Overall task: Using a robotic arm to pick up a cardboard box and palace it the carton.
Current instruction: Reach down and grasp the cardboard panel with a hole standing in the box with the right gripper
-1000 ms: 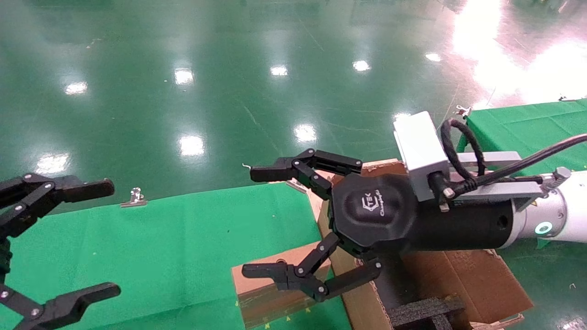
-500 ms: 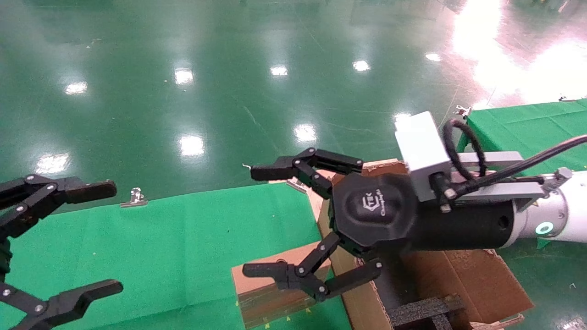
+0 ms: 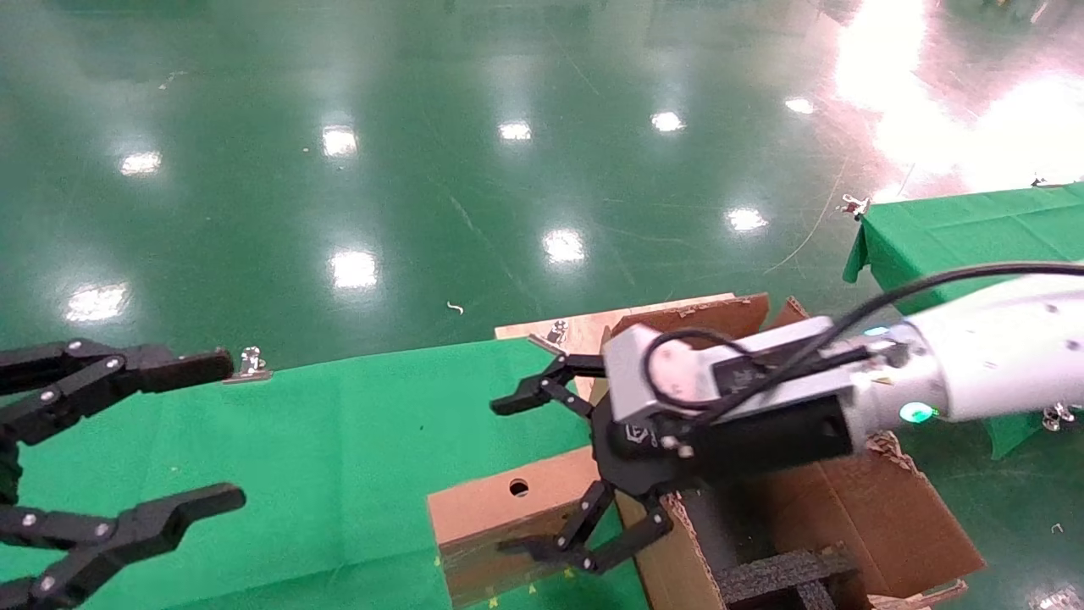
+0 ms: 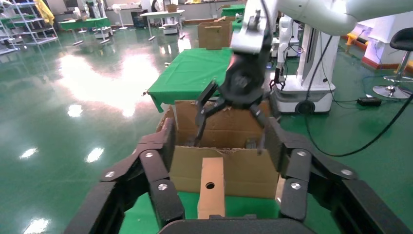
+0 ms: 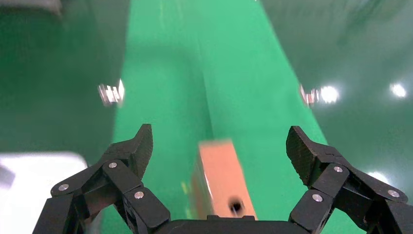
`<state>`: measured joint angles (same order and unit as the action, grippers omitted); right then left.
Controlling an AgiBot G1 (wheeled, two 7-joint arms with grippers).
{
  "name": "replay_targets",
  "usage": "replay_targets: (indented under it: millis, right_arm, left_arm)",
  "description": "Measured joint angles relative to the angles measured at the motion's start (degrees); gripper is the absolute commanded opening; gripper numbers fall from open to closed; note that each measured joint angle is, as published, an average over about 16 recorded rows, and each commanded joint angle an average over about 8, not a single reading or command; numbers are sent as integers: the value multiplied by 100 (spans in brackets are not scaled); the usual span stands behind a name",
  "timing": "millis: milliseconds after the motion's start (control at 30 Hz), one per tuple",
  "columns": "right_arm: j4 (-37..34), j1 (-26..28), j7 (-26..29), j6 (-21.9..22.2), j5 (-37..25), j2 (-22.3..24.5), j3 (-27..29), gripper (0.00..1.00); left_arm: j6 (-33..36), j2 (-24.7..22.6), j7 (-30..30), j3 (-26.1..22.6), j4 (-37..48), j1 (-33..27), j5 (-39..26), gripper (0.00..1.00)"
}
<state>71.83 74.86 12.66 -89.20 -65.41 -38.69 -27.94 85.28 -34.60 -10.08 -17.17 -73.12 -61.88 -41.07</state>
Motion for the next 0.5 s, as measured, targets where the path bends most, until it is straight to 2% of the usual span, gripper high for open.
replay_targets:
  millis: [233,500]
  right_arm:
    - [-318,636,-146,-63,-1079,-495,-692,100]
    - [-838,1221,-517,-92,-1985,-1128,-1462,100]
  left_arm:
    - [-1,1,1,-2,0,-1,1,0]
    - [-2,2,2,-4,0,-1,3,0]
